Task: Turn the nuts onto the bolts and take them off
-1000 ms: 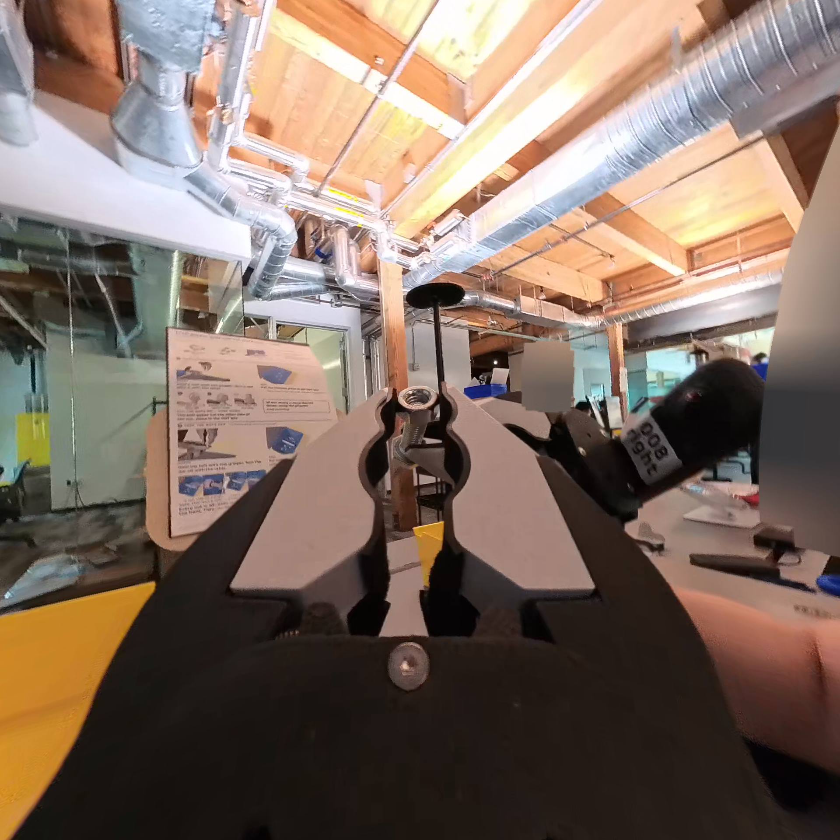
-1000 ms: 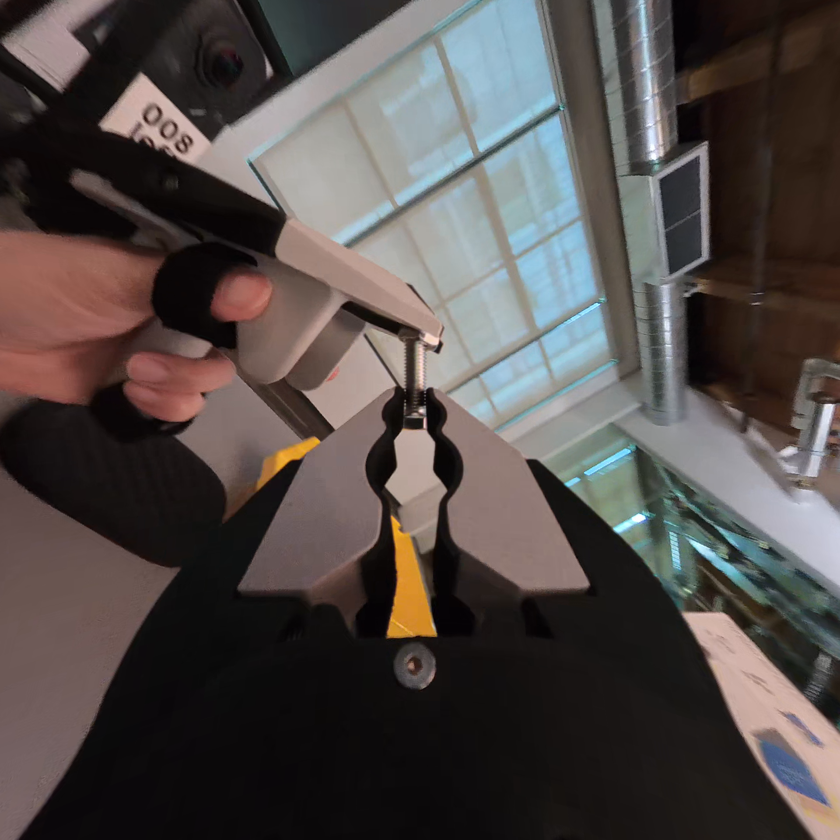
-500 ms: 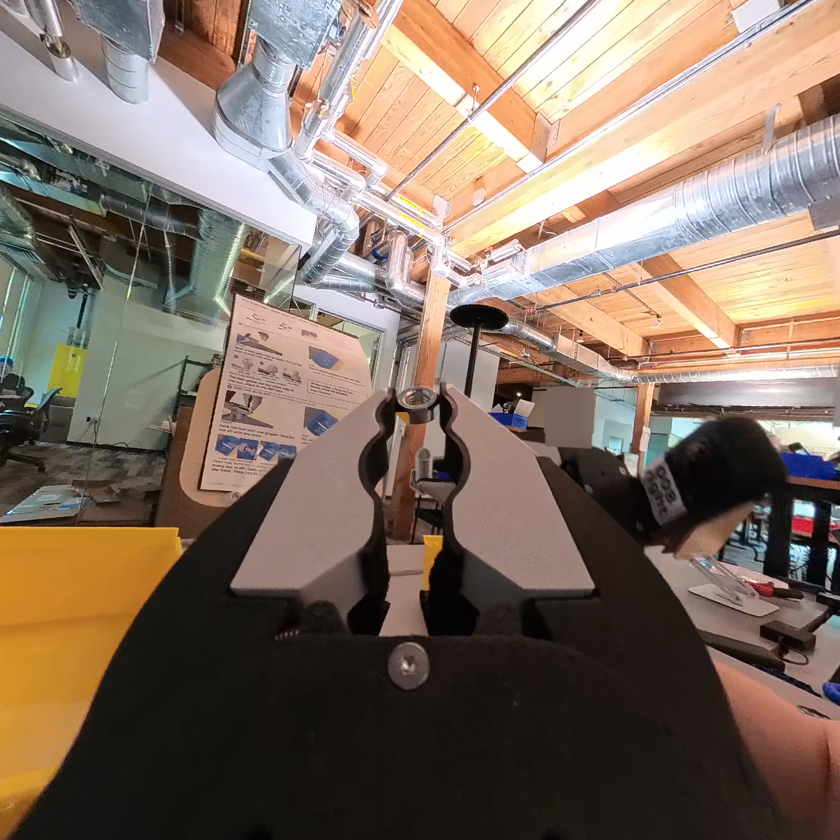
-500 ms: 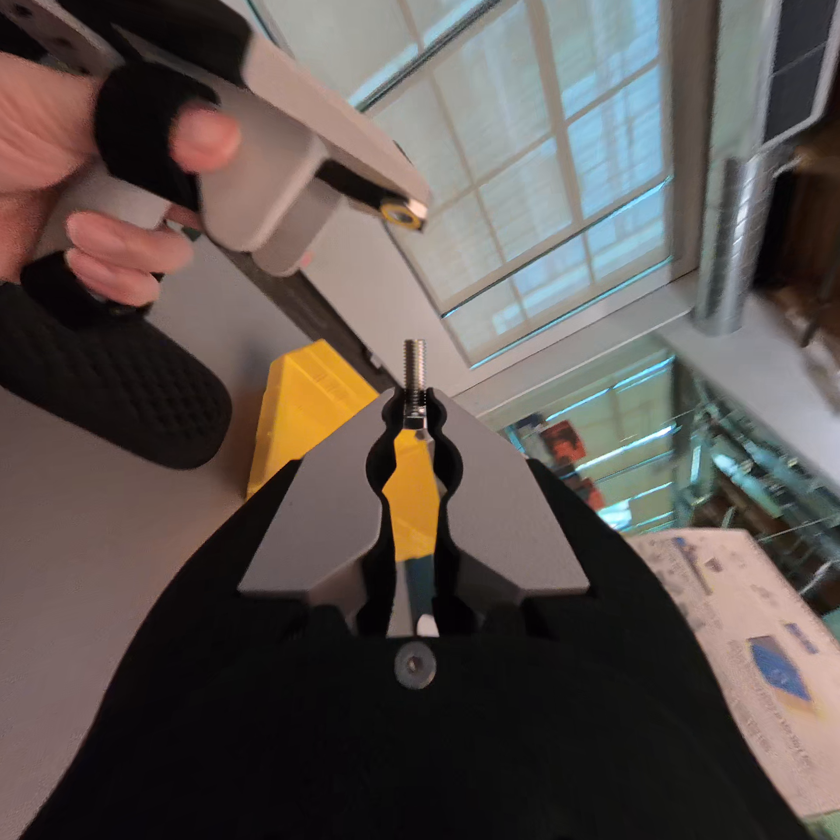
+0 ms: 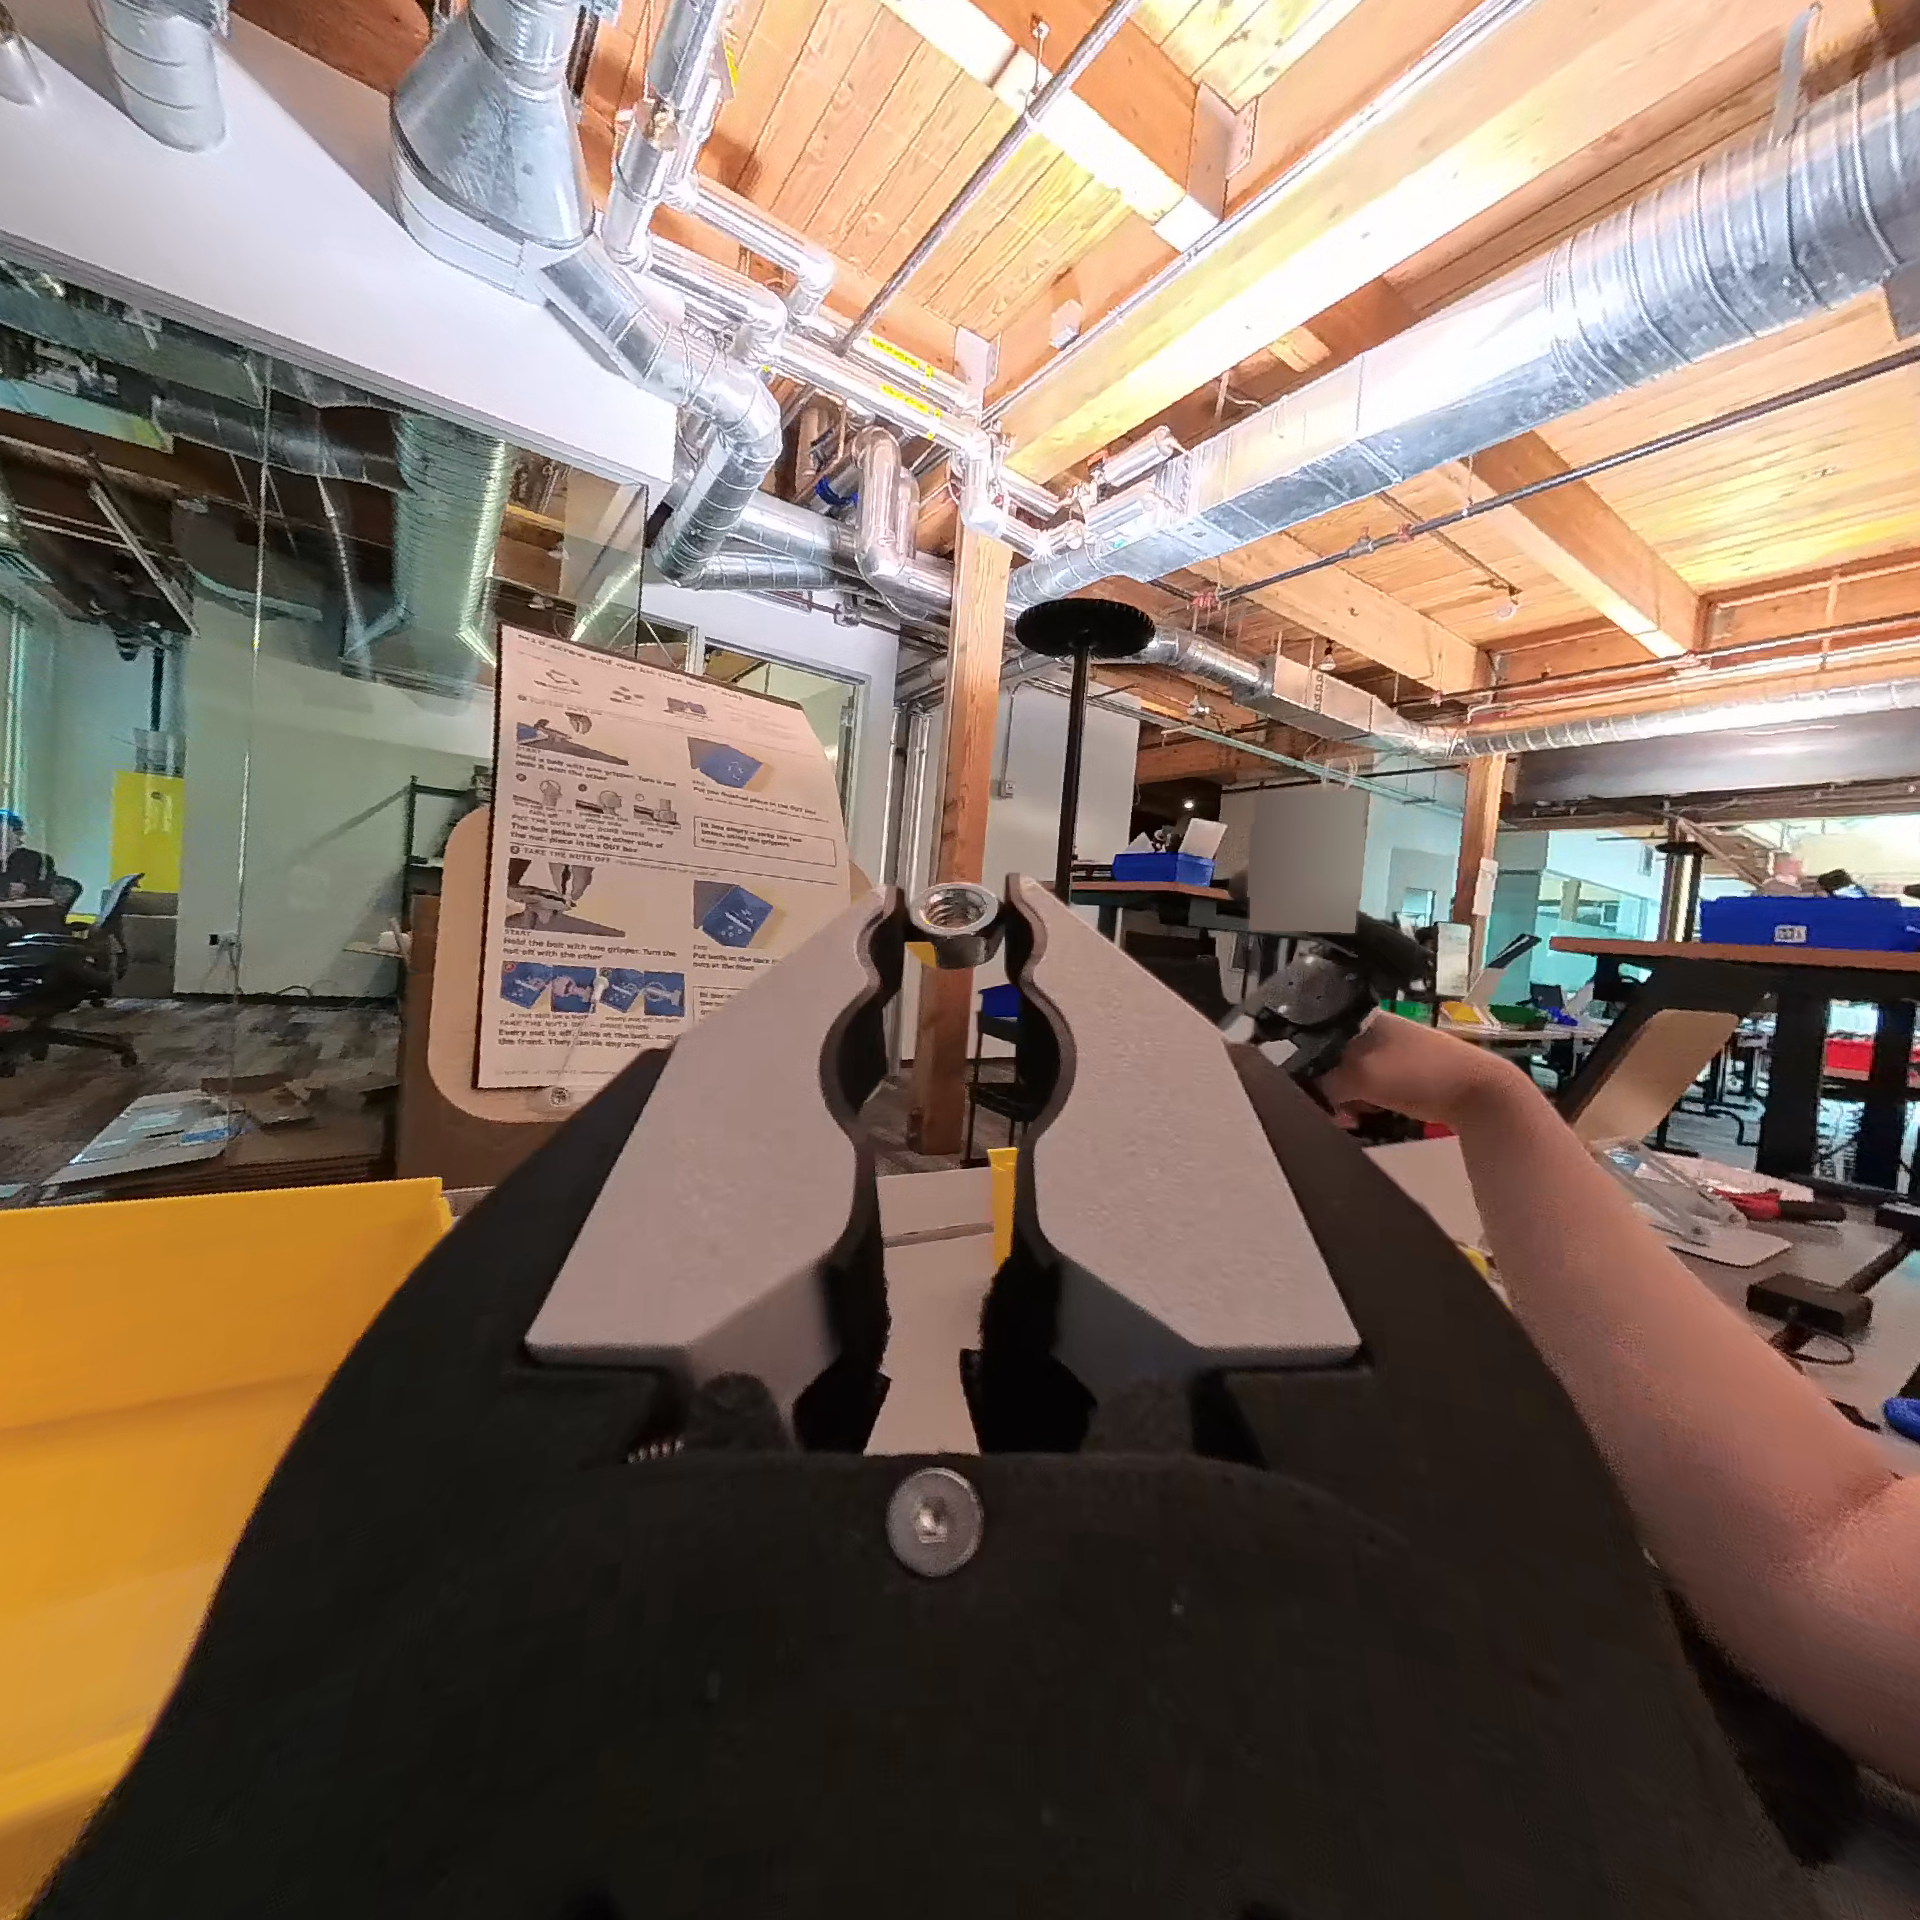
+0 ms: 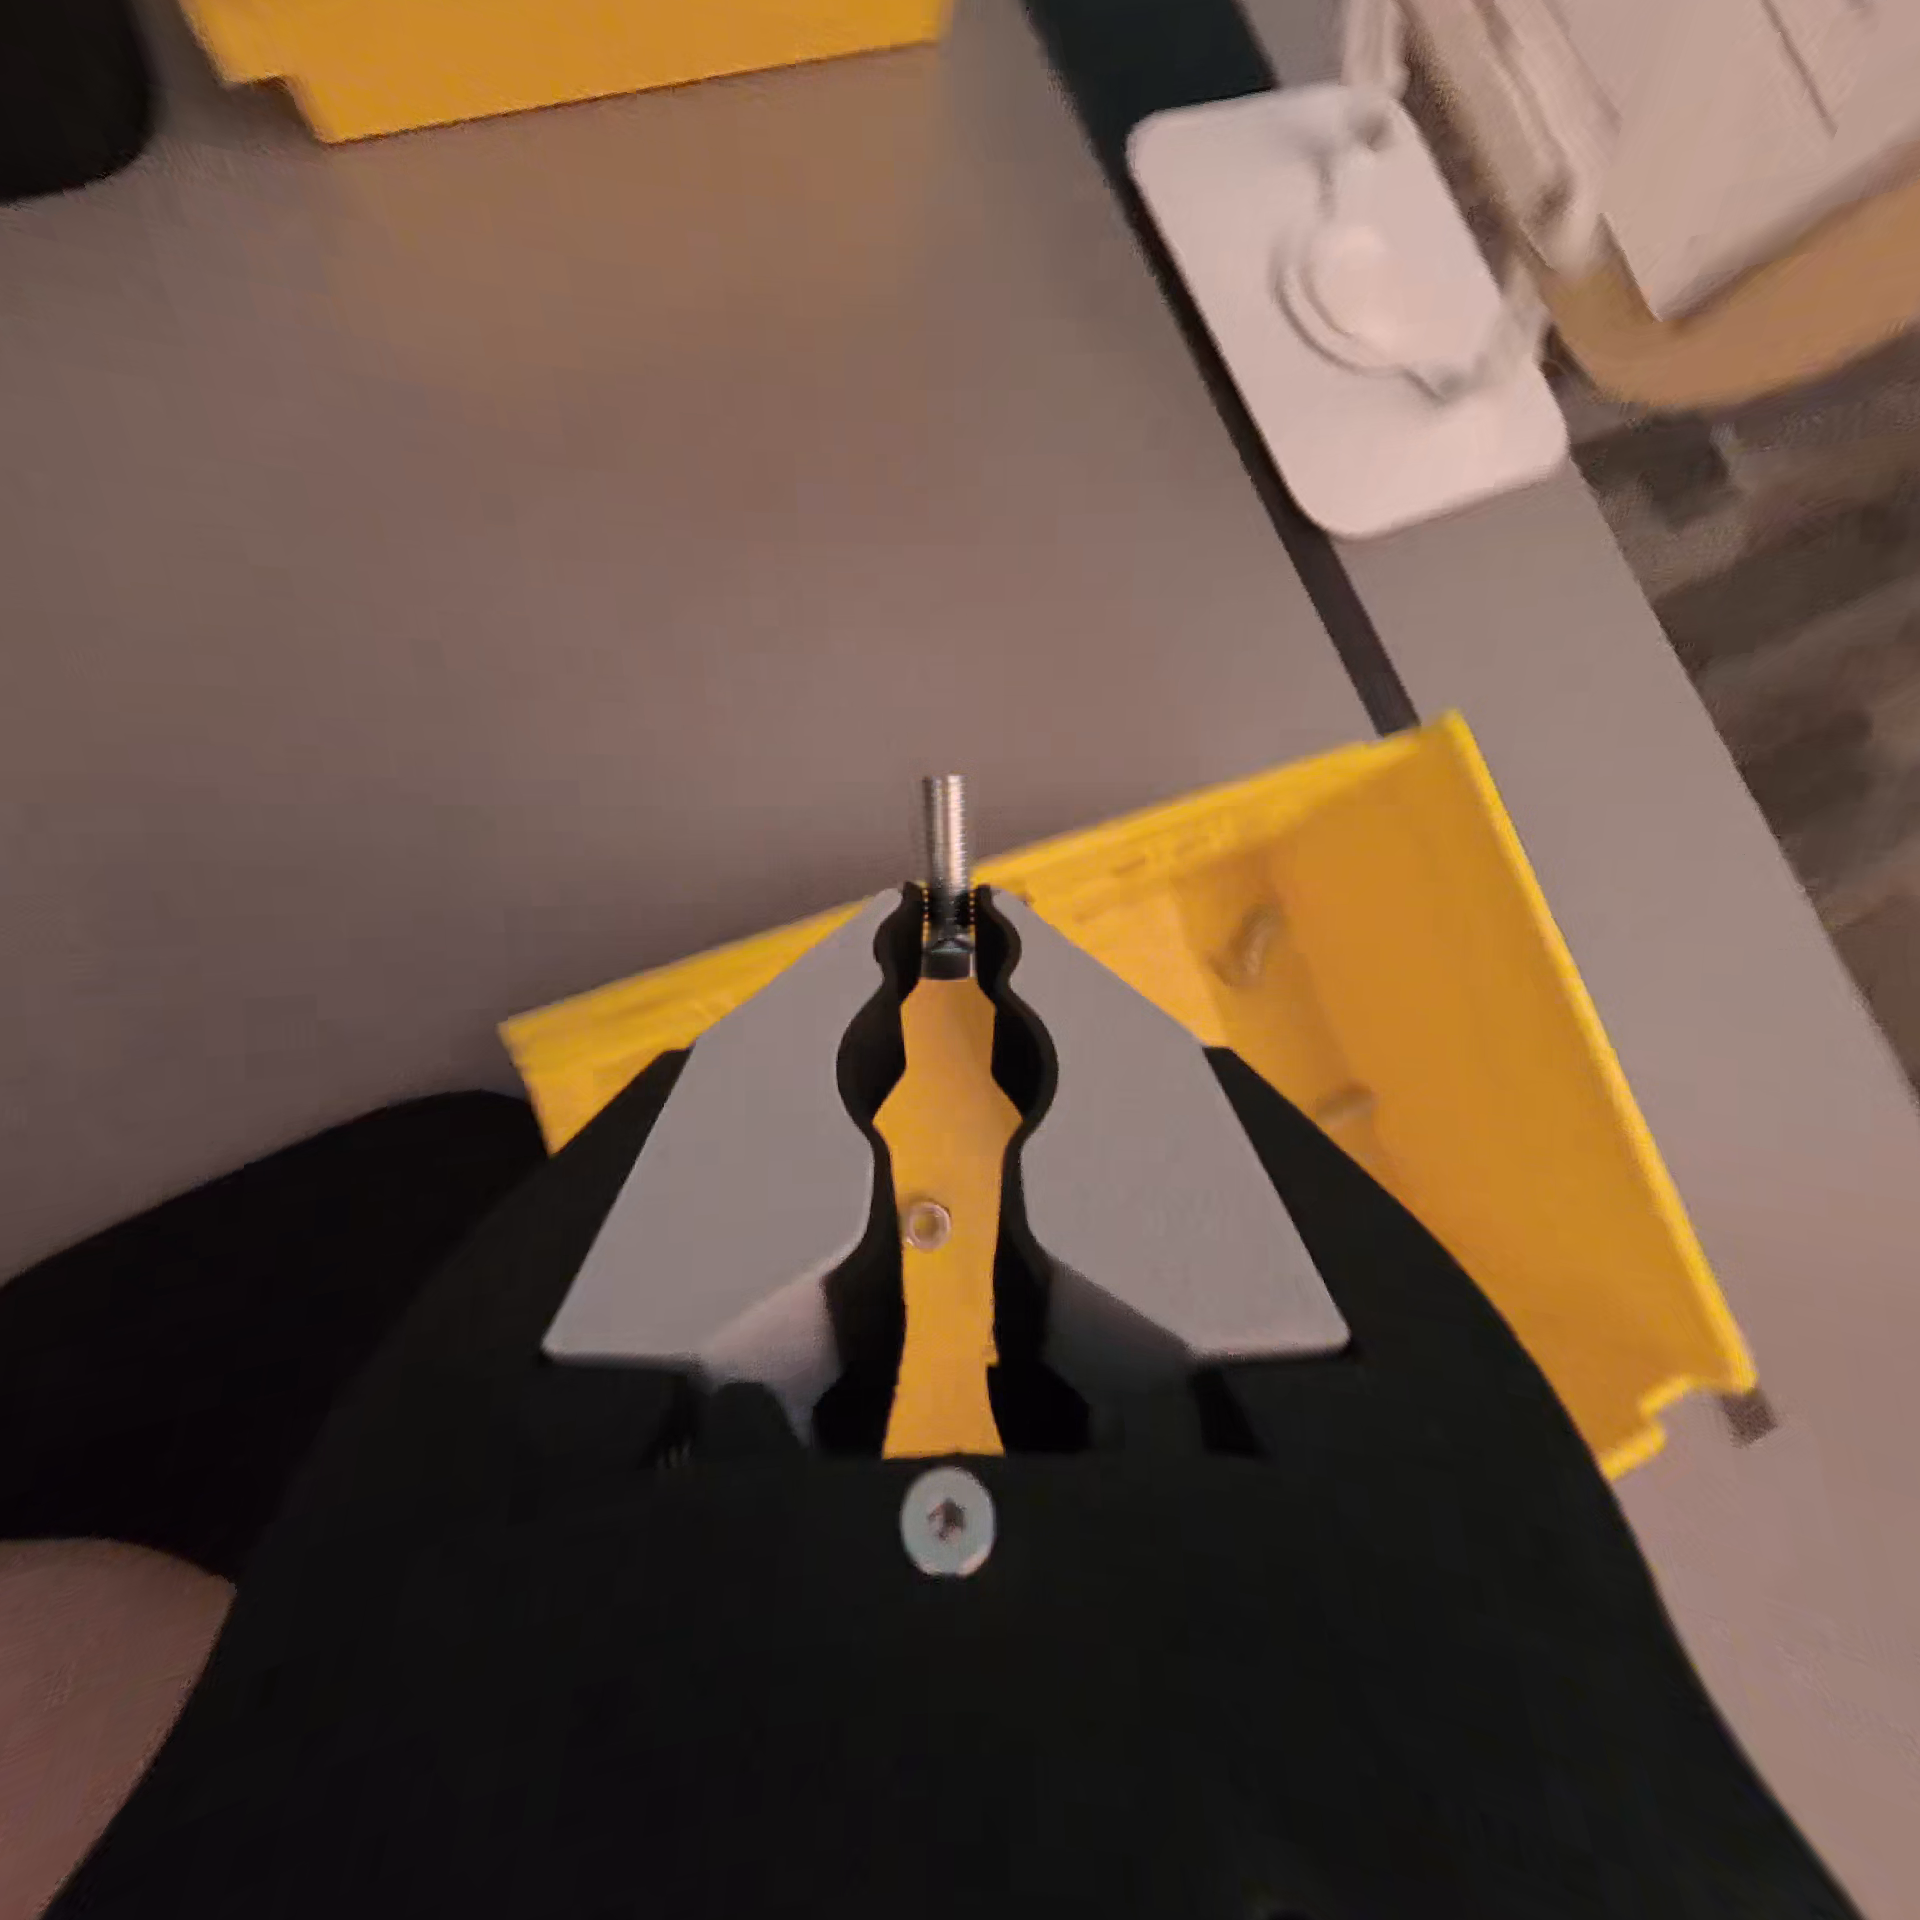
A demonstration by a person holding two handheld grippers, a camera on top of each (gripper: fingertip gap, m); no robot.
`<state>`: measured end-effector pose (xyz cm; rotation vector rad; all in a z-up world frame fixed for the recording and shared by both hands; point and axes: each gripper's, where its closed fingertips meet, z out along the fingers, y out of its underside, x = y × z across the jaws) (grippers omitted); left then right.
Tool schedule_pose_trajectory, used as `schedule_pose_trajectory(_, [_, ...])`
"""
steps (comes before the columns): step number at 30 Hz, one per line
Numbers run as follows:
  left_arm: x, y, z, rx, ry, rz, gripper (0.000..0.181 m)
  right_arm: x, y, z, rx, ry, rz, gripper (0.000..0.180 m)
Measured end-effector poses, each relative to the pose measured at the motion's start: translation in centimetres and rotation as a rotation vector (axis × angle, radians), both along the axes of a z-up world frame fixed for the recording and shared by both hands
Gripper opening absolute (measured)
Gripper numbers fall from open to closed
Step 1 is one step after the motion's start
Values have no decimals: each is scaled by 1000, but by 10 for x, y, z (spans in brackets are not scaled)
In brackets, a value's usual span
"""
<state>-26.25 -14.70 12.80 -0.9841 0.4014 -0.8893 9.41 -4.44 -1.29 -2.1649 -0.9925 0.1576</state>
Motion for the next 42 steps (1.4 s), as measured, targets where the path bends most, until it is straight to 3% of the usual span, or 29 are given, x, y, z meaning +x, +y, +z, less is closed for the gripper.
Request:
schedule_pose_trajectory(5, [6,8,-3,-19,-11,-25,16,68,17,-26,-22,84,-214,8])
schedule_pose_trajectory(15, [45,13,-14,-47,54,-91,16,111,37,-68,-112,145,-420,8])
schedule_pose_trajectory(18, [52,13,-17,-54,69,-108,16,117,43,-63,-85,203,-472,12])
schedule_pose_trajectory(20, [56,13,-20,-61,82,-119,16,118,48,-48,-12,263,-483,32])
schedule_pose_trajectory(22, [59,14,-22,-69,95,-125,16,117,49,-25,84,293,-462,33])
schedule_pose_trajectory(27, [62,12,-23,-83,101,-162,16,76,35,69,483,264,-239,32])
schedule_pose_trajectory(32, [78,3,-41,-125,276,-287,17,-50,-22,153,859,219,253,33])
schedule_pose_trajectory(35, [86,-13,-47,-129,369,-398,17,-141,-74,160,964,179,621,33])
schedule_pose_trajectory(38, [88,-24,-51,-129,423,-460,17,-215,-122,142,935,147,922,33])
schedule_pose_trajectory(42, [88,-32,-53,-160,407,-542,17,-257,-134,101,881,-68,1033,28])
